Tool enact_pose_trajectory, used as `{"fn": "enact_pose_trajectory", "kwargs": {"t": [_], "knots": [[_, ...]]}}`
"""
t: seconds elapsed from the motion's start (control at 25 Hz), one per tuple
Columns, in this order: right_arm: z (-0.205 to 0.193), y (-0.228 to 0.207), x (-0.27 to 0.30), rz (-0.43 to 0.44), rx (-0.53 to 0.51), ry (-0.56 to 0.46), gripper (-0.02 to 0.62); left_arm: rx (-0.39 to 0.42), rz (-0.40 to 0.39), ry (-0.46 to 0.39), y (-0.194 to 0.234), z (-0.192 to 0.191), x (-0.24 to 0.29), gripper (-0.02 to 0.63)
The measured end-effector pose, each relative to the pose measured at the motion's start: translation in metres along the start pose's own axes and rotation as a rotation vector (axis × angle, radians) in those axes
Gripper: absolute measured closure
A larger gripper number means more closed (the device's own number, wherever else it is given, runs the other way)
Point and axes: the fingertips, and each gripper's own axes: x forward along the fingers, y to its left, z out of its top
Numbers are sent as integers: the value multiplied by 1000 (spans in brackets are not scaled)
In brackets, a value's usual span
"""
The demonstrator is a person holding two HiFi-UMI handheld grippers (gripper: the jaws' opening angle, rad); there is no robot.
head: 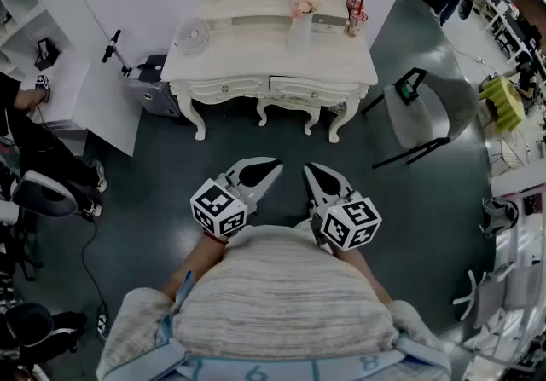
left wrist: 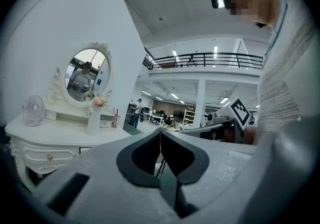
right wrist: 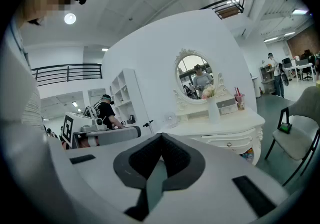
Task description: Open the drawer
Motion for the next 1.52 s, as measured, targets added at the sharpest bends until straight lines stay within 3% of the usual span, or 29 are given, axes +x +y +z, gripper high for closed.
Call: {"fn": "enact_pose_trajectory", "kwargs": {"t": [0.68, 1.0, 1.52], "knots": [[8, -14, 6, 2, 2, 17, 588, -22, -1, 4, 6, 0, 16, 592], [11, -20, 13, 25, 91, -22, 584, -36, 3, 14, 15, -4, 18, 592], [-2, -20, 35, 29, 87, 37, 584, -79, 24, 42, 38, -20, 13, 592]]}}
